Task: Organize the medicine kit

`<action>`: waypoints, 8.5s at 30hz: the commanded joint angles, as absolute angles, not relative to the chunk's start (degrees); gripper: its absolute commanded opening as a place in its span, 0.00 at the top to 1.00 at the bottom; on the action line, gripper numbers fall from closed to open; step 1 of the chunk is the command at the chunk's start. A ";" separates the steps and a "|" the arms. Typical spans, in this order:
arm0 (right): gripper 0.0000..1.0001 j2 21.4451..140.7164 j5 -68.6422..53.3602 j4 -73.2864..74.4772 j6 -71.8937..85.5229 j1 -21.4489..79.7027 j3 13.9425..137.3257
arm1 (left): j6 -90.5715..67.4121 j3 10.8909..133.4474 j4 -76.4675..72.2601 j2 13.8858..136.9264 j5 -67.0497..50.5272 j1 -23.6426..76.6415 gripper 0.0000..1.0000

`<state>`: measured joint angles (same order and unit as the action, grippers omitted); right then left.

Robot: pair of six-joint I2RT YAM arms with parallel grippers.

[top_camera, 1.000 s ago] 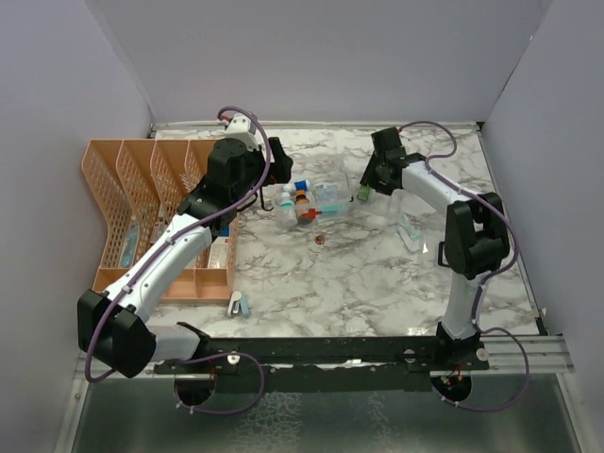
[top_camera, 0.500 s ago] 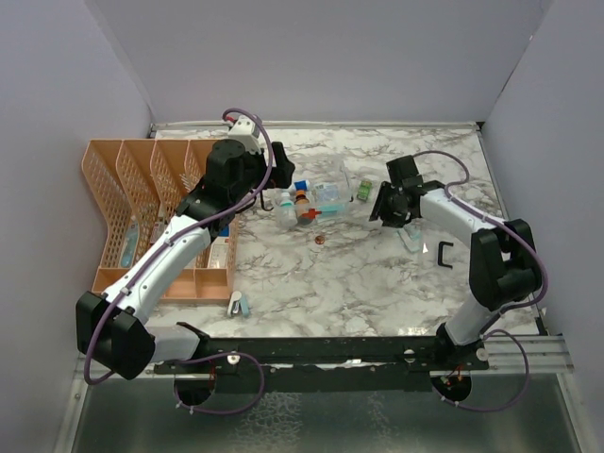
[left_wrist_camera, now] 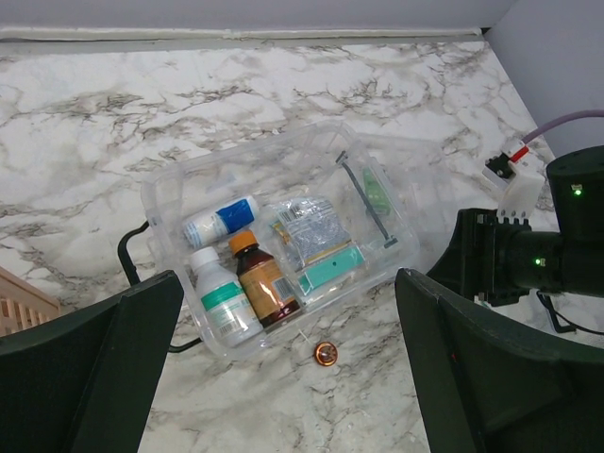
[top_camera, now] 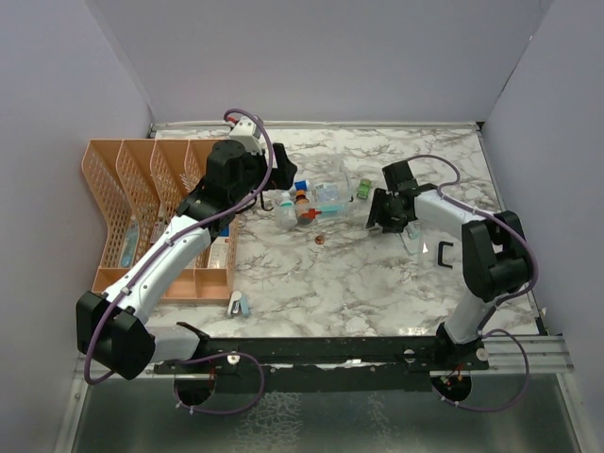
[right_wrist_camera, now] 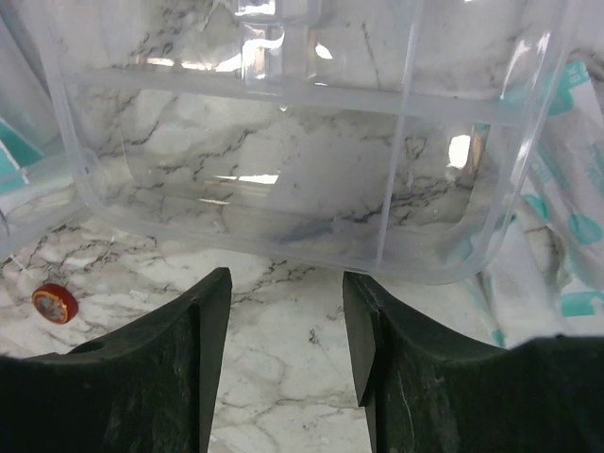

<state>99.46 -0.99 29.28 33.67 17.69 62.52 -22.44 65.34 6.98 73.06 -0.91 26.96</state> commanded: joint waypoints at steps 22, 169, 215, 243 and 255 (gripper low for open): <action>0.31 89.57 16.69 31.92 32.24 16.27 55.92 | -23.60 63.66 6.89 72.18 -3.91 26.72 0.01; 0.74 105.08 -25.52 23.96 -34.28 13.18 73.53 | -25.15 68.10 -2.74 74.28 -4.05 26.70 0.01; 0.60 93.42 5.33 24.78 10.11 8.70 66.74 | -36.03 69.89 3.36 76.39 6.26 33.31 0.01; 0.71 107.04 0.14 34.91 14.82 2.99 71.98 | -31.43 69.91 0.78 76.94 5.75 35.81 0.02; 0.89 106.27 1.01 34.34 13.81 2.99 72.16 | -29.47 70.84 1.51 77.86 8.17 36.65 0.02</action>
<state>107.00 1.96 34.35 14.72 3.29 70.94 -30.68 68.77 2.46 77.67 6.35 36.14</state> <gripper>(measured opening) 0.146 0.984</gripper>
